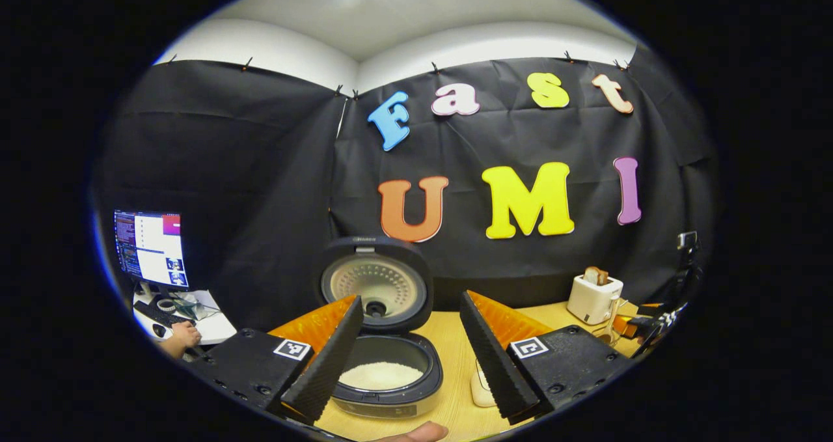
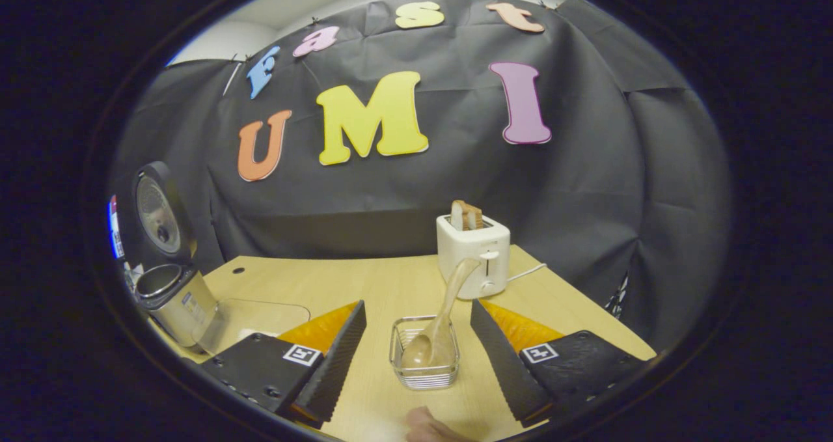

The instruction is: Close the left gripper, press the button to open the rice cooker; take a wooden spoon from the chopstick holder with the right hand, scoop a spoonful of rice and pour it into the rice cooker, then put the wooden spoon back into the chopstick holder.

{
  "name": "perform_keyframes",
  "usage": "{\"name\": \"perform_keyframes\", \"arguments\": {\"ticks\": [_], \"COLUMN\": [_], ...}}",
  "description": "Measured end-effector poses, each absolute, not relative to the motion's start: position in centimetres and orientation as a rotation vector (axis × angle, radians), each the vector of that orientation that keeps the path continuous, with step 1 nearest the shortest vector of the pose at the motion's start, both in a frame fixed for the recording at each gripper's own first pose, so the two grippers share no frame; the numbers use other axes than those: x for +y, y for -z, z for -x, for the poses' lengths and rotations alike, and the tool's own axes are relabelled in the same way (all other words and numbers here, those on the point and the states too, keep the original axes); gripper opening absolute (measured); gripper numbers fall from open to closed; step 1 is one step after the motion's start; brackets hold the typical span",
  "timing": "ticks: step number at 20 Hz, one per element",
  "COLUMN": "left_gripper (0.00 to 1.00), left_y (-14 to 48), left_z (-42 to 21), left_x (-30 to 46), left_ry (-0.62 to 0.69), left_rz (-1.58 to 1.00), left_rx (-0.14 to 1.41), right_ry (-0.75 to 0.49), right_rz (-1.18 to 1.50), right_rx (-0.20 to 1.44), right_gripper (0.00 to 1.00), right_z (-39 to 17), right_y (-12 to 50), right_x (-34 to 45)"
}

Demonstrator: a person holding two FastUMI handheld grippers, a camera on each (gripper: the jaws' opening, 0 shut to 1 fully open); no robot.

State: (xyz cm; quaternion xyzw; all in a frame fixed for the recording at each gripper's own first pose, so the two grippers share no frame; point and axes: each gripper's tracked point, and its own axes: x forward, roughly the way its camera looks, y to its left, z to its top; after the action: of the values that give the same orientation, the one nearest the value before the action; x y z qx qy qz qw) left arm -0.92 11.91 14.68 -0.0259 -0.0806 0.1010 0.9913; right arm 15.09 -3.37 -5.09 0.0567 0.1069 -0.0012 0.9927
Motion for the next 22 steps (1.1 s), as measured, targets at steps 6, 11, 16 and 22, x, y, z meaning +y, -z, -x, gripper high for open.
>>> {"name": "perform_keyframes", "arguments": {"ticks": [6,11,16,22], "left_gripper": [0.95,0.95,0.96,0.98], "left_y": [-21.5,-25.6,-25.4,-22.5], "left_z": [0.8,-2.9,-10.9,-18.4], "left_x": [14.3,16.7,19.7,22.6], "left_ry": [-0.215,-0.220,-0.258,-0.239], "left_rz": [0.063,0.061,-0.073,-0.065], "left_rx": [-0.268,-0.369,-0.404,-0.329], "right_ry": [-0.038,-0.081,-0.121,-0.118], "right_rz": [-0.096,-0.075,-0.058,-0.133], "right_rx": [0.170,0.125,0.085,0.005], "right_gripper": [0.96,0.96,0.91,0.95], "right_z": [-10.0,-7.7,-6.6,-6.0], "right_y": [4.9,4.6,4.1,2.4], "right_x": [-1.6,0.2,1.2,0.9]}}
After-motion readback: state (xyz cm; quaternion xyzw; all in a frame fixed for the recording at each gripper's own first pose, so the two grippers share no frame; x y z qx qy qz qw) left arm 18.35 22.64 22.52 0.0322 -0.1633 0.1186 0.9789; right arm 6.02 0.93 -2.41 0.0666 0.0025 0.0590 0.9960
